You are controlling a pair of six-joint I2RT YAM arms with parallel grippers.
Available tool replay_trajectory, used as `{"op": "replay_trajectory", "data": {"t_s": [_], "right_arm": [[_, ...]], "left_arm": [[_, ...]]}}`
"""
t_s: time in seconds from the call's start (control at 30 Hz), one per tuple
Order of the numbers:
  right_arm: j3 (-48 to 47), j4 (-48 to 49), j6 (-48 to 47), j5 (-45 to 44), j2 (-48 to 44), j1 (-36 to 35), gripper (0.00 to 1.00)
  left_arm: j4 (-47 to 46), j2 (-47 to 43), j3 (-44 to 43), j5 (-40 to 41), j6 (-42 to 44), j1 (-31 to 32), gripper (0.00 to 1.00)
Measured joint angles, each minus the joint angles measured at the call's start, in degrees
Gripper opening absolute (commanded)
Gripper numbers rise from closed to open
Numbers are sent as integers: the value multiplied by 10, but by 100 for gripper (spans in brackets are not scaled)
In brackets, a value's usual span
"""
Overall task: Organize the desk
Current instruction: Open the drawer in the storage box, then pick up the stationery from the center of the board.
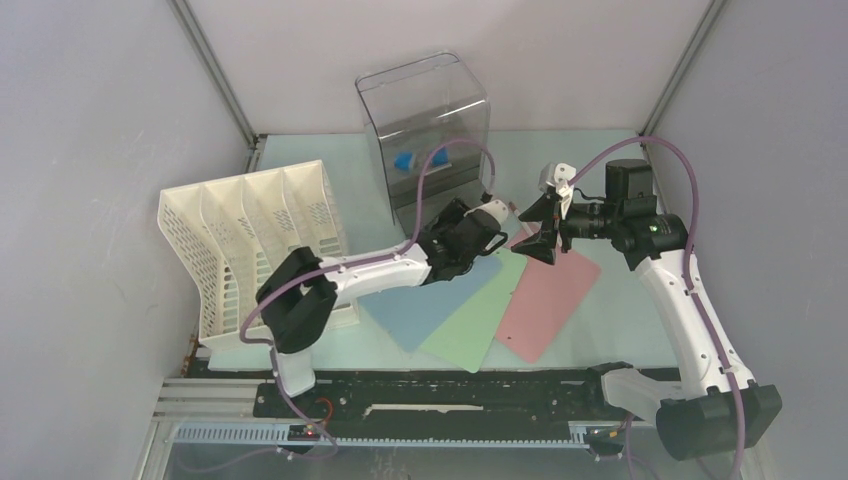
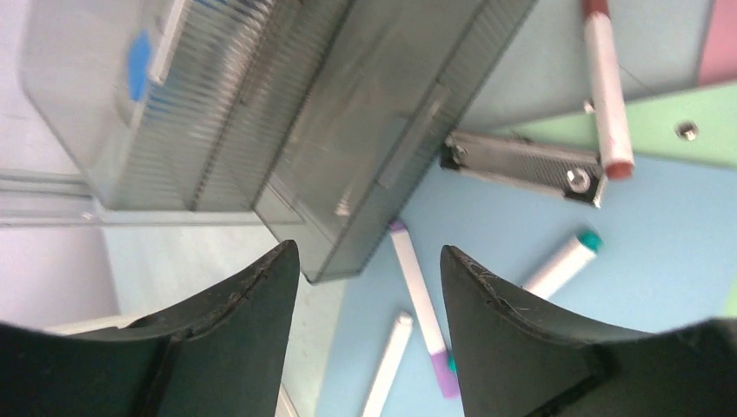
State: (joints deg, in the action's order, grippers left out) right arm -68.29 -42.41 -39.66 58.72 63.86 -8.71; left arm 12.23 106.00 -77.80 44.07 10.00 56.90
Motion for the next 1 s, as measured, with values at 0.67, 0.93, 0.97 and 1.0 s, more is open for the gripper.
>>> {"op": "replay_trajectory", "data": {"t_s": [0.67, 0.93, 0.97, 1.0], "right_arm": [[0, -2, -1, 6, 13, 1, 74], [0, -2, -1, 9, 20, 1, 74], [0, -2, -1, 9, 21, 1, 74], [0, -3, -1, 10, 21, 1, 74]], "left_arm": [[-76, -210, 249, -221, -179, 2, 74], [-154, -238, 318, -304, -216, -5, 74], [-162, -239, 325, -314, -219, -8, 74], [-169, -239, 330, -323, -222, -10, 74]]}}
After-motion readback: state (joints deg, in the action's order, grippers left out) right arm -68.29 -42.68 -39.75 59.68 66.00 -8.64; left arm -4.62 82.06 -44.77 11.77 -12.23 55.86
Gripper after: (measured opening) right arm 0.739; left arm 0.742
